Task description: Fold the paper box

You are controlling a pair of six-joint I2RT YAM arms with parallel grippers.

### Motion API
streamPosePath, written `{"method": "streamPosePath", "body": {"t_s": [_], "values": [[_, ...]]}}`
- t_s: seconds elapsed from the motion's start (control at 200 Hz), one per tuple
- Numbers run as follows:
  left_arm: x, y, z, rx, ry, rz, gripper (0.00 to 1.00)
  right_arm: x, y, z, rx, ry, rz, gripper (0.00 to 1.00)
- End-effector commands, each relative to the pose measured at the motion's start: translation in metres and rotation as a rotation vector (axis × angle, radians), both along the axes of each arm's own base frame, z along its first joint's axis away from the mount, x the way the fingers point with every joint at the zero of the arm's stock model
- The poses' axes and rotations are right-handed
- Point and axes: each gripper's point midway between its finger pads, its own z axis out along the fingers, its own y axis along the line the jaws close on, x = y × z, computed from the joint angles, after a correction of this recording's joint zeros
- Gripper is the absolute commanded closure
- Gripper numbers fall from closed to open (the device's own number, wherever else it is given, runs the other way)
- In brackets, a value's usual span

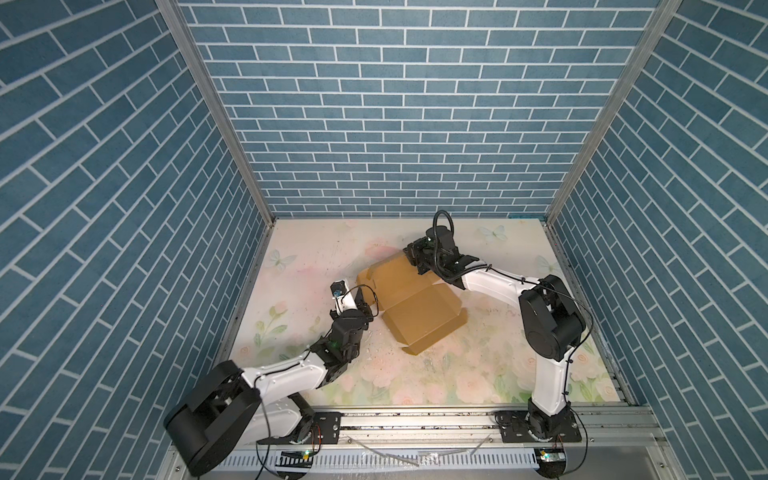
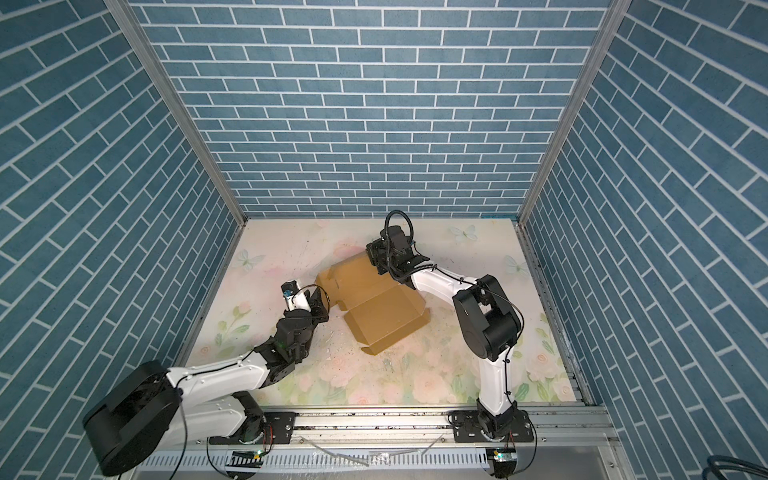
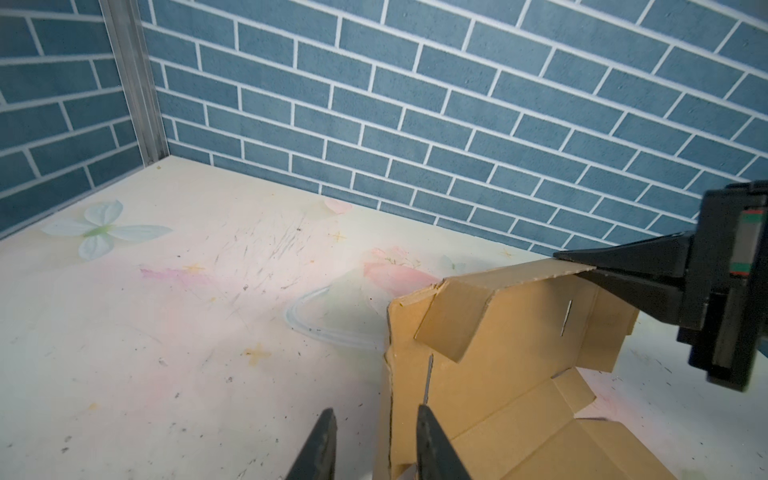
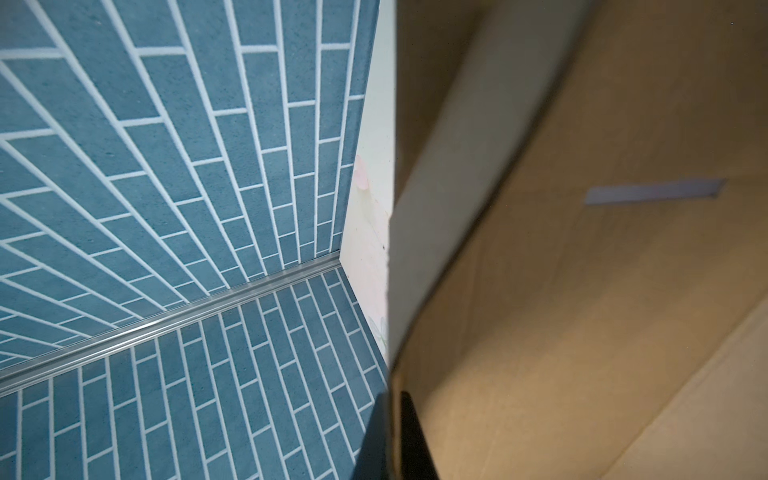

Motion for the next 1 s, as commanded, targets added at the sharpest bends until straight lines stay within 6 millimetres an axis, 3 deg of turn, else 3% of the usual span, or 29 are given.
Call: {"method": "streamPosePath", "body": {"t_s": [0.0, 0.195, 0.38, 0.475, 0.7, 0.995], "values": [[-0.013, 0.008, -0.011, 0.067, 0.081, -0.023, 0.58, -0.002, 0.002, 0.003, 0.002, -0.036, 0.044, 0.94], [-0.028, 0.027, -0.019, 0.073, 0.155, -0.052, 0.52, -0.012, -0.001, -0.002, -0.023, -0.045, 0.086, 0.94], [-0.029, 0.038, -0.050, 0.048, 0.309, -0.097, 0.47, -0.019, 0.000, -0.012, -0.003, -0.042, 0.117, 0.95], [-0.026, 0.041, -0.057, 0.040, 0.344, -0.099, 0.46, -0.023, 0.002, -0.015, 0.006, -0.040, 0.136, 0.95], [-0.016, 0.036, -0.066, 0.052, 0.396, -0.121, 0.53, -0.027, 0.001, -0.020, 0.018, -0.039, 0.152, 0.95], [-0.003, 0.021, -0.086, 0.041, 0.425, -0.168, 0.56, -0.026, 0.004, -0.006, 0.039, -0.066, 0.169, 0.96]]}}
